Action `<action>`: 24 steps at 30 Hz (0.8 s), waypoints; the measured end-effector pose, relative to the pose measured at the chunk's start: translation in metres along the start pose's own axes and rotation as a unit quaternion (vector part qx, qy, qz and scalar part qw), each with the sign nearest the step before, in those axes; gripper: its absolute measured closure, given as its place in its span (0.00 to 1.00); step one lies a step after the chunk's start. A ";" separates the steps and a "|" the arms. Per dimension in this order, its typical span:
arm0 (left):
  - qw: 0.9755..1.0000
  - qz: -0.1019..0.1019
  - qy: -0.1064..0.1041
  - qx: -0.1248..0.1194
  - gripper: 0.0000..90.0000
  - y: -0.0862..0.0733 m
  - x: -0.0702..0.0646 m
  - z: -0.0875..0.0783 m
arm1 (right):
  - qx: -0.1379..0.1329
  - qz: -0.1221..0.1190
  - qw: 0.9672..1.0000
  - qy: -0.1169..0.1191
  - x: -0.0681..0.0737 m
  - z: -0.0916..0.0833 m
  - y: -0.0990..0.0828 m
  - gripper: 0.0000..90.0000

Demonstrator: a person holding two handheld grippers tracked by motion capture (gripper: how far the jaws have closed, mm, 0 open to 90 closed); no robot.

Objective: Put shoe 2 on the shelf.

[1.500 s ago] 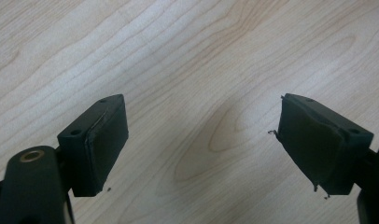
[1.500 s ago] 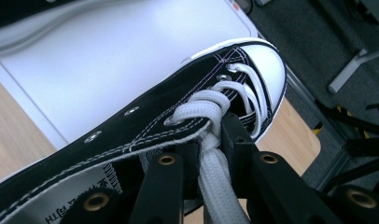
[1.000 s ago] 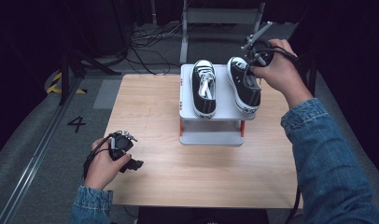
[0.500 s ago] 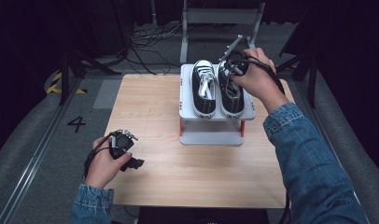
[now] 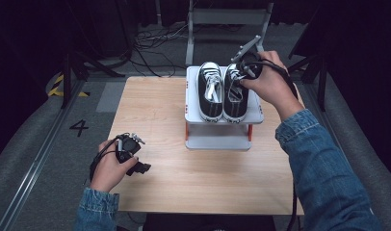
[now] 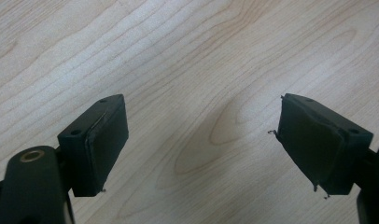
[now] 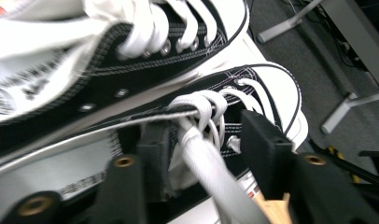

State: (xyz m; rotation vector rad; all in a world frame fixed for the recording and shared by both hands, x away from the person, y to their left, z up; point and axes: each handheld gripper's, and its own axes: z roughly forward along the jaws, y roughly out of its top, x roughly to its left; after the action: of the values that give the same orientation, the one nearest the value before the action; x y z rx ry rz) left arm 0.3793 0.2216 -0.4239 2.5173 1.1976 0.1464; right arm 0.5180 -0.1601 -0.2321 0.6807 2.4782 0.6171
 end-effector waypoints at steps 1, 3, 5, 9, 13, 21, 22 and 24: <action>1.000 0.001 0.003 -0.003 0.19 0.000 0.001 0.000 | -0.006 0.002 1.000 -0.001 0.000 -0.004 -0.001 0.56; 1.000 0.002 0.003 -0.001 0.18 -0.001 0.002 -0.001 | -0.028 0.010 1.000 -0.010 -0.002 -0.016 -0.006 0.51; 1.000 -0.003 0.000 -0.001 0.19 -0.001 0.003 -0.001 | -0.047 0.028 0.998 -0.012 -0.006 -0.029 -0.016 0.47; 1.000 -0.002 0.008 -0.006 0.19 0.001 0.005 -0.002 | -0.063 0.048 0.997 -0.017 -0.012 -0.046 -0.035 0.44; 1.000 0.001 0.013 -0.002 0.19 0.003 0.010 0.000 | -0.069 0.066 0.995 -0.021 -0.019 -0.061 -0.065 0.44; 1.000 0.019 0.021 -0.012 0.19 0.004 0.013 0.001 | -0.082 0.101 0.991 -0.023 -0.023 -0.077 -0.141 0.42; 1.000 0.019 0.018 -0.013 0.19 0.004 0.013 0.002 | -0.080 0.104 0.991 -0.028 -0.021 -0.078 -0.150 0.42; 0.999 0.014 0.023 -0.016 0.19 0.003 0.014 0.002 | -0.079 0.112 0.990 -0.034 -0.015 -0.081 -0.171 0.42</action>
State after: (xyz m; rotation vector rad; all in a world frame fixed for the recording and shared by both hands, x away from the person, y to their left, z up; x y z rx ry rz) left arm 0.3909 0.2300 -0.4258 2.5167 1.1680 0.2306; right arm 0.4254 -0.3243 -0.2561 0.9085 2.2786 0.8480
